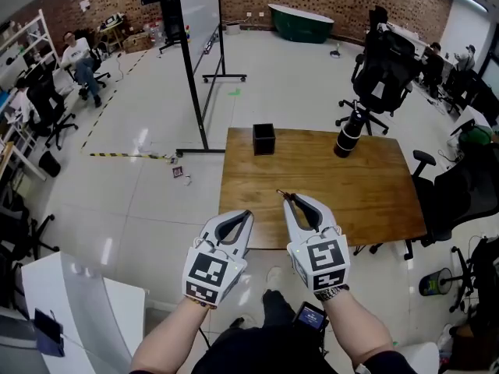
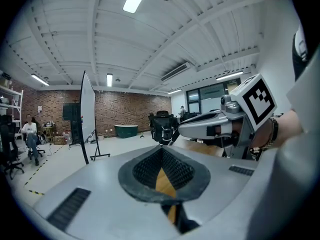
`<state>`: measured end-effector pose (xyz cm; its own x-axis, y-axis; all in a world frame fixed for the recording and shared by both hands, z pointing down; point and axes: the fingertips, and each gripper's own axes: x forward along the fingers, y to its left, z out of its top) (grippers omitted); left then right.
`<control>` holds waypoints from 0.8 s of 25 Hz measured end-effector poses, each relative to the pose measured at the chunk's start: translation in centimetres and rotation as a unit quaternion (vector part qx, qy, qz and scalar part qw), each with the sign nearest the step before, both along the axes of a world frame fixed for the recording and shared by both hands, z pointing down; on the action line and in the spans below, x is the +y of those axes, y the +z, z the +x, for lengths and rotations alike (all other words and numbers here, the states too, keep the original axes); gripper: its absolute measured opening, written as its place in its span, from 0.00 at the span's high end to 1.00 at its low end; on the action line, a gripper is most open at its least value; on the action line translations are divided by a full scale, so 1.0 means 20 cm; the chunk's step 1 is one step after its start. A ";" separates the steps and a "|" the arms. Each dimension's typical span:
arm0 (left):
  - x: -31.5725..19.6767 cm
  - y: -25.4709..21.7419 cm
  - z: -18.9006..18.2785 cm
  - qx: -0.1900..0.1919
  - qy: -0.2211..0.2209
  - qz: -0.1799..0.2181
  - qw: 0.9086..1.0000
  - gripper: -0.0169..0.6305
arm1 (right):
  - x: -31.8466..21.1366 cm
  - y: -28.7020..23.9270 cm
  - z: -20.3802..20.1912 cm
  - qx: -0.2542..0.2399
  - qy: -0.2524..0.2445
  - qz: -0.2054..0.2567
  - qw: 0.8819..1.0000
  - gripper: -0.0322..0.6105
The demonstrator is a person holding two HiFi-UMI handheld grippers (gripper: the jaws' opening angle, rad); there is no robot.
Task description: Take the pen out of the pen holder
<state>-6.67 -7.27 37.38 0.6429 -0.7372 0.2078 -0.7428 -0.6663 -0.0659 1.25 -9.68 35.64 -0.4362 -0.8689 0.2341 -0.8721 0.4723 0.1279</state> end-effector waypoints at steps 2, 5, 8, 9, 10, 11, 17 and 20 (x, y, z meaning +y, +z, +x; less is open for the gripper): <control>0.05 -0.03 0.01 -0.003 0.001 0.002 1.000 0.97 | 0.07 -0.02 0.01 -0.002 -0.003 -0.001 1.000 0.87; 0.12 -0.06 0.03 -0.010 0.003 0.005 1.000 0.97 | 0.15 -0.03 0.02 -0.007 -0.007 0.001 1.000 0.87; 0.15 -0.08 0.04 -0.015 -0.002 0.008 1.000 0.97 | 0.19 -0.04 0.04 -0.008 -0.015 0.004 1.000 0.87; 0.15 -0.08 0.05 -0.016 -0.005 0.008 1.000 0.97 | 0.20 -0.04 0.06 -0.008 -0.018 0.005 1.000 0.87; 0.16 -0.08 0.06 -0.017 -0.008 0.008 1.000 0.97 | 0.20 -0.04 0.08 -0.008 -0.021 0.005 1.000 0.87; 0.16 -0.08 0.08 -0.019 -0.011 0.007 1.000 0.97 | 0.21 -0.05 0.09 -0.009 -0.024 0.005 1.000 0.87; 0.21 -0.11 0.15 -0.023 -0.021 0.009 0.999 0.97 | 0.28 -0.08 0.16 -0.011 -0.043 0.004 0.999 0.87; 0.23 -0.11 0.17 -0.020 -0.023 0.010 0.999 0.97 | 0.31 -0.08 0.16 -0.013 -0.050 0.005 0.999 0.87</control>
<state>-3.22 -2.68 35.10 0.5992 -0.7705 0.2175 -0.7697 -0.6292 -0.1084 4.45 -3.42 34.00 -0.5270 -0.8230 0.2122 -0.8237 0.5560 0.1107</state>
